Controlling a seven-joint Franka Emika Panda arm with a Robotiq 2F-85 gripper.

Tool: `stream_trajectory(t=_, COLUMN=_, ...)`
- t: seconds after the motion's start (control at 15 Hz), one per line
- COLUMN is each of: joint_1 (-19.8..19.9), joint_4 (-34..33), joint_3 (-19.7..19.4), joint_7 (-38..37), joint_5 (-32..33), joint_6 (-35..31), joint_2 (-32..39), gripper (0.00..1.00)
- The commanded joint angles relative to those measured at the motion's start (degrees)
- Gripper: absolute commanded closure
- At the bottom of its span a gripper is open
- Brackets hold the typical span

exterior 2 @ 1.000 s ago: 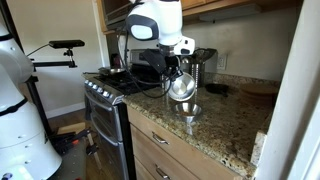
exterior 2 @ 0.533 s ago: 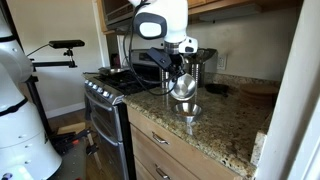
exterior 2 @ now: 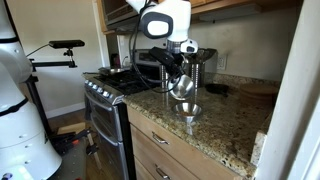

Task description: Pour the things in the bowl on the left into the bowl on the right

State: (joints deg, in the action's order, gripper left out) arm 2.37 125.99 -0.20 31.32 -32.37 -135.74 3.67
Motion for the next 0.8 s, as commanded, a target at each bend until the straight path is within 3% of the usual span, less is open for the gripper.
stream_trajectory(t=0.0, joint_1=-0.6, joint_4=-2.3, joint_3=0.2, joint_7=-7.2, joint_5=6.9, joint_6=2.5, joint_2=0.6, gripper=0.96)
stream_trajectory(t=0.27, joint_1=-1.5, joint_4=-3.9, joint_3=1.0, joint_7=-13.8, joint_5=14.4, joint_6=4.1, joint_2=0.5, gripper=0.96)
stream_trajectory(t=0.73, joint_1=-3.7, joint_4=-6.9, joint_3=2.8, joint_7=-20.2, joint_5=21.6, joint_6=8.0, joint_2=1.6, gripper=0.96)
